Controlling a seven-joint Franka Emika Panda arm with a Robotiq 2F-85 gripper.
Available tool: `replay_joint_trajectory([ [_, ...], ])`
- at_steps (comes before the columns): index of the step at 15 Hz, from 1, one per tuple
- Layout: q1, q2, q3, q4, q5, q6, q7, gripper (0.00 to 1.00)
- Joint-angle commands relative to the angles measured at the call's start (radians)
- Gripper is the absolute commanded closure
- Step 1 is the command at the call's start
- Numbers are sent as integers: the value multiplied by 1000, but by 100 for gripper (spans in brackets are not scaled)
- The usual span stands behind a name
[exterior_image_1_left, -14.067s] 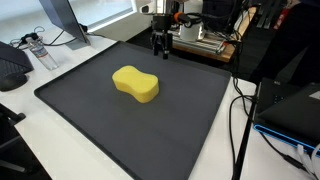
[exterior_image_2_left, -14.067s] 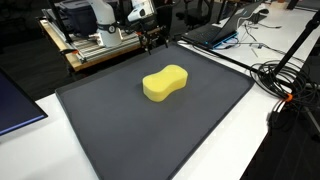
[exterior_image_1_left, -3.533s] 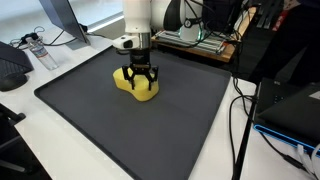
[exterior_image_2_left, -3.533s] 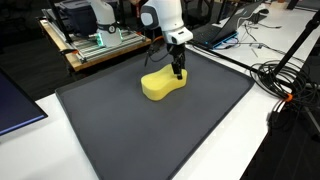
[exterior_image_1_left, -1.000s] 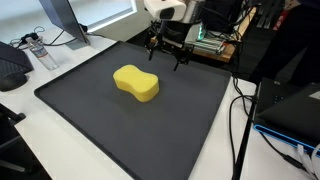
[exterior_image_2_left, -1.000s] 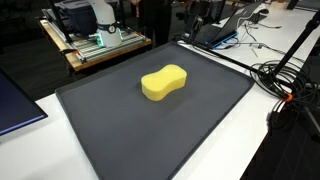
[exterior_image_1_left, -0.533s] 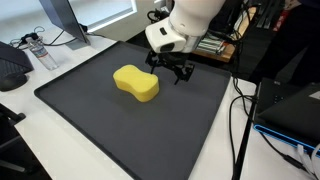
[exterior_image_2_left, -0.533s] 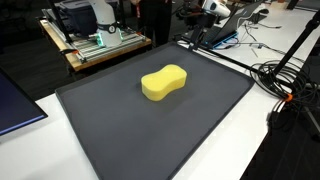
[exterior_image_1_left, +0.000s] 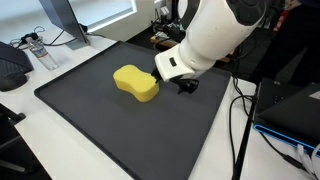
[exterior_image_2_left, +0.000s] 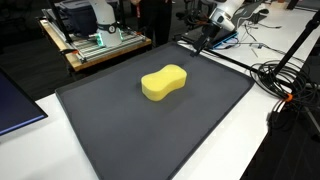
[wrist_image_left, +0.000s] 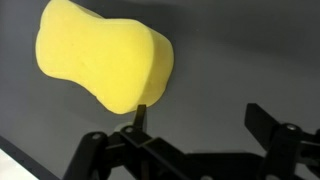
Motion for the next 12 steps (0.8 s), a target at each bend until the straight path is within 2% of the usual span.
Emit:
replay_joint_trajectory([
  [1,5,66,-15,118,25,-60,-38,0],
  [6,-73,13,-11,72,83,11,-114,0],
  [12,-199,-55,-11,-26,189,199,-226,0],
])
